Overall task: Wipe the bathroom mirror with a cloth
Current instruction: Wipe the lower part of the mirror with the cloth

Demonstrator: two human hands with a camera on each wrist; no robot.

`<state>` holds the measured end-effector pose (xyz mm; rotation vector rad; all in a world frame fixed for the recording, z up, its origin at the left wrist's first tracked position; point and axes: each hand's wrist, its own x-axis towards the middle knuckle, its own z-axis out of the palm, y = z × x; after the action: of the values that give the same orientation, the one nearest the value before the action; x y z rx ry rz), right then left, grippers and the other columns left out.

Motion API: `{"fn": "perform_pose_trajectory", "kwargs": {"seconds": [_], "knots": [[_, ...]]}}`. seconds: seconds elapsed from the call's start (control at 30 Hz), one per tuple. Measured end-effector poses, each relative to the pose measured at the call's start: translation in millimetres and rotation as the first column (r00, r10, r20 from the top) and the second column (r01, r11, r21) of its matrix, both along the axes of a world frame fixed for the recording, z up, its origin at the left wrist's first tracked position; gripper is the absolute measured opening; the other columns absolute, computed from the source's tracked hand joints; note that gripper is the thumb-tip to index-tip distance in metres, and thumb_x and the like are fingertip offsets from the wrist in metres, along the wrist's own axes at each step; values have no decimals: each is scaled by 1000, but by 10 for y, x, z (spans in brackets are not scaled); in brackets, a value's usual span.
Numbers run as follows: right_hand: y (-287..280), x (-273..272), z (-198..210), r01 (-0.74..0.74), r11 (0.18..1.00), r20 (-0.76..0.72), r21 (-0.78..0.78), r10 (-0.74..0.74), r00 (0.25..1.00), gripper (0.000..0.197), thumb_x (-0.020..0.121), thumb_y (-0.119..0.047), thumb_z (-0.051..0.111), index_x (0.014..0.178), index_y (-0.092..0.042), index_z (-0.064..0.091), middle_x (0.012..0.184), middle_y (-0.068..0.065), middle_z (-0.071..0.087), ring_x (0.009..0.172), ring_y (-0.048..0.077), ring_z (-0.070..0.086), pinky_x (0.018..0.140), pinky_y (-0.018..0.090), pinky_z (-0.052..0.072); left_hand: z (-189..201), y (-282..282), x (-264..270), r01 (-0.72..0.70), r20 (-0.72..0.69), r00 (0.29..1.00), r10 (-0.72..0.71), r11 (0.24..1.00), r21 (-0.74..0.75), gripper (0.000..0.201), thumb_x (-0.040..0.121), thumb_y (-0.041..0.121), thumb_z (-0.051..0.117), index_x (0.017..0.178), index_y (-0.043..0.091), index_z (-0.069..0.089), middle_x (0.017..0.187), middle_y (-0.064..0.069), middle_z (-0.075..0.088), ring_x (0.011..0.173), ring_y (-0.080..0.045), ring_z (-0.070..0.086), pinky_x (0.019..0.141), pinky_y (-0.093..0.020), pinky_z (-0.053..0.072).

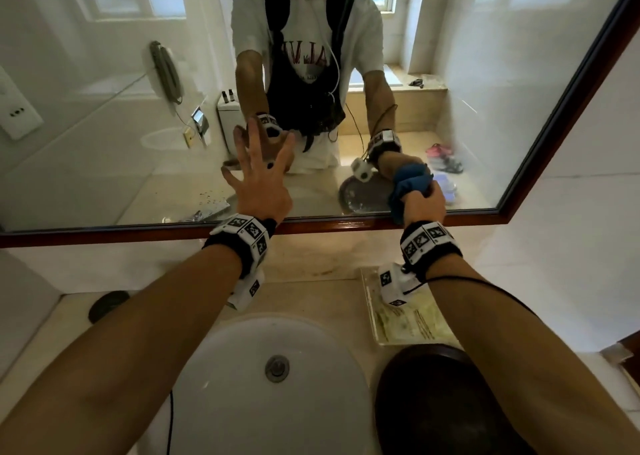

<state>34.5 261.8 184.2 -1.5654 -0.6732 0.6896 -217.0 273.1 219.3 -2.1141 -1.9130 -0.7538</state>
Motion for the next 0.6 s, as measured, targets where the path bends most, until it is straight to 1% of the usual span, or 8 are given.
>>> {"fn": "perform_pose_trajectory", "kwargs": {"seconds": [0.13, 0.2, 0.27, 0.3, 0.4, 0.47, 0.53, 0.6], "knots": [[-16, -276, -54, -52, 999, 11, 9, 52, 999, 53, 79, 2, 53, 129, -15, 58, 106, -1, 55, 102, 18, 54, 87, 24, 41, 30, -47, -107, -11, -35, 999, 11, 1000, 8, 103, 75, 2, 57, 152, 46, 5, 159, -16, -23, 146, -40, -19, 106, -77, 14], [-33, -506, -92, -83, 997, 43, -10, 83, 996, 52, 78, 0, 54, 127, -16, 58, 106, -1, 56, 102, 20, 55, 90, 27, 44, 57, -63, -226, -23, -50, 998, 23, 1000, -2, 100, 78, 9, 58, 153, 45, 4, 159, -20, -22, 145, -43, -19, 107, -76, 13], [-10, -754, -170, -97, 995, 81, -28, 99, 992, 51, 73, -5, 54, 121, -20, 60, 107, 2, 60, 104, 26, 59, 93, 35, 50, 94, -59, -390, -26, -37, 999, 25, 1000, -7, 101, 77, 12, 61, 153, 44, 4, 158, -21, -22, 144, -45, -20, 107, -76, 11], [-4, -869, -193, -109, 994, 86, -32, 111, 990, 49, 71, -6, 54, 118, -21, 60, 108, 3, 61, 104, 26, 60, 93, 36, 51, 113, -50, -470, -26, -29, 999, 26, 1000, 8, 103, 76, 9, 61, 153, 44, 4, 159, -21, -21, 144, -45, -20, 107, -77, 10], [24, -1261, -225, -150, 988, 132, -31, 153, 979, 45, 76, 0, 58, 119, -13, 60, 113, 6, 61, 105, 23, 58, 90, 27, 46, 136, 7, -746, -52, -36, 998, 53, 997, 54, 110, 72, -2, 57, 152, 47, 0, 159, -21, -21, 144, -46, -19, 107, -77, 10], [40, -1559, -236, -179, 982, 162, -55, 185, 969, 50, 78, 0, 60, 127, -10, 58, 125, 9, 59, 114, 24, 56, 100, 29, 44, 136, 33, -918, -70, -77, 994, 76, 995, 73, 111, 71, 0, 58, 152, 47, -2, 159, -22, -18, 145, -48, -16, 106, -77, 11], [48, -1906, -251, -232, 968, 186, -95, 246, 951, 55, 79, -3, 60, 134, -11, 55, 135, 10, 54, 125, 27, 51, 109, 32, 39, 110, 41, -1080, -74, -133, 987, 86, 993, 96, 110, 70, 4, 59, 152, 47, -1, 160, -23, -14, 145, -48, -11, 105, -77, 14], [56, -2271, -284, -299, 946, 206, -124, 319, 925, 59, 80, -6, 58, 137, -13, 51, 141, 11, 50, 131, 29, 46, 113, 37, 36, 69, 57, -1225, -58, -203, 976, 83, 990, 125, 110, 69, 9, 62, 153, 45, 0, 161, -22, -8, 146, -48, -6, 104, -78, 16]]}}
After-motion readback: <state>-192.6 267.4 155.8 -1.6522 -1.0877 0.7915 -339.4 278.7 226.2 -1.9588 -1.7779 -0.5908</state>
